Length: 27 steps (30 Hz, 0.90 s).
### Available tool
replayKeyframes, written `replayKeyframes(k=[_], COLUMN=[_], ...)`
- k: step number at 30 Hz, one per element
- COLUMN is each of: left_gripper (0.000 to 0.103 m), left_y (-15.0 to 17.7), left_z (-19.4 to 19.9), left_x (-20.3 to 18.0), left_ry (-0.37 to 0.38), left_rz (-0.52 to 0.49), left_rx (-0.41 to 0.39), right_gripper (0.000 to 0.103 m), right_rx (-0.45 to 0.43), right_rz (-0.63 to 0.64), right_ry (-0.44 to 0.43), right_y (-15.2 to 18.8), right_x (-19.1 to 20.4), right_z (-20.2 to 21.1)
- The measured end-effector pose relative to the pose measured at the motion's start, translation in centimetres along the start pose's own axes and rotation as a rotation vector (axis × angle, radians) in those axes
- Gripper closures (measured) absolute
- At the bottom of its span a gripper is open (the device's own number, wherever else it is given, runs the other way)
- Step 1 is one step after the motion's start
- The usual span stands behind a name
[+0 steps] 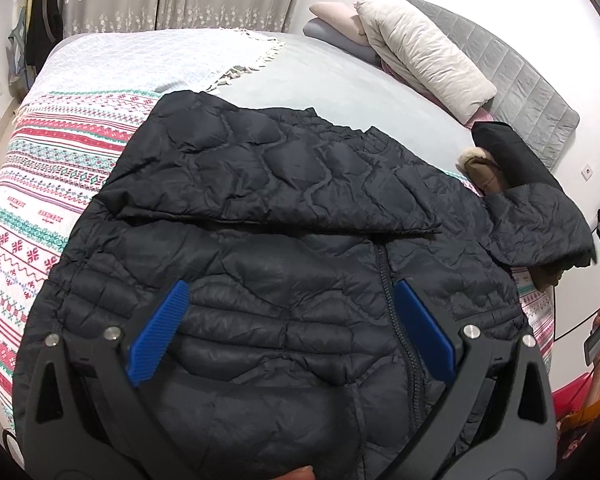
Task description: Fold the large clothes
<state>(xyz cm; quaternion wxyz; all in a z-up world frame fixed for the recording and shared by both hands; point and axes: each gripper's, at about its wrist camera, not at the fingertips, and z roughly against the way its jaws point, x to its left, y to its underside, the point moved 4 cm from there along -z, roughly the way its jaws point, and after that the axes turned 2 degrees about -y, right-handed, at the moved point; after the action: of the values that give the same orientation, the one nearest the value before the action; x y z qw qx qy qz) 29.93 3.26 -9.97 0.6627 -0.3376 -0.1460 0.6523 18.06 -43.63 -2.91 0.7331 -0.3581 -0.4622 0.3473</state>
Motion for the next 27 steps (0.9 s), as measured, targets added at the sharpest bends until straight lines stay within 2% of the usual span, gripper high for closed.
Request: replayKeyframes(k=[3, 6, 10, 11, 12, 13, 14, 15, 16, 22, 27], left_gripper=[0.001, 0.001, 0.001, 0.001, 0.001, 0.001, 0.001, 0.001, 0.001, 0.001, 0.001], left_y=[-0.3, -0.4, -0.3, -0.3, -0.3, -0.3, -0.3, -0.4, -0.4, -0.4, -0.3], left_z=[0.3, 0.5, 0.6, 0.6, 0.6, 0.6, 0.7, 0.7, 0.7, 0.4, 0.3], left_x=[0.1, 0.0, 0.0, 0.0, 0.0, 0.0, 0.0, 0.0, 0.0, 0.3, 0.2], left_ry=[0.015, 0.016, 0.002, -0.001, -0.002, -0.002, -0.004, -0.006, -0.007, -0.006, 0.001], left_rz=[0.01, 0.009, -0.012, -0.016, -0.019, -0.021, -0.023, -0.022, -0.02, -0.014, -0.013], left_rx=[-0.007, -0.013, -0.008, -0.007, -0.007, -0.008, -0.011, -0.013, -0.015, -0.008, -0.001], right_gripper=[0.097, 0.097, 0.096, 0.09, 0.084, 0.066, 0.041, 0.033, 0.031, 0.031, 0.031], right_rx=[0.01, 0.058, 0.121, 0.141, 0.167, 0.193, 0.21, 0.208, 0.195, 0.099, 0.069], right_rz=[0.05, 0.14, 0.21, 0.208, 0.194, 0.169, 0.137, 0.1, 0.064, -0.235, -0.387], right_ry=[-0.063, -0.119, -0.086, -0.067, -0.047, -0.027, -0.006, 0.011, 0.018, 0.114, 0.111], right_y=[0.3, 1.5, 3.4, 3.7, 3.9, 4.0, 3.9, 3.6, 3.1, 0.7, 1.0], right_x=[3.4, 7.8, 11.3, 11.4, 11.0, 10.2, 9.2, 7.8, 6.6, -3.5, -8.5], right_z=[0.0, -1.1, -2.5, -2.8, -3.2, -3.5, -3.6, -3.3, -2.8, 0.6, 1.0])
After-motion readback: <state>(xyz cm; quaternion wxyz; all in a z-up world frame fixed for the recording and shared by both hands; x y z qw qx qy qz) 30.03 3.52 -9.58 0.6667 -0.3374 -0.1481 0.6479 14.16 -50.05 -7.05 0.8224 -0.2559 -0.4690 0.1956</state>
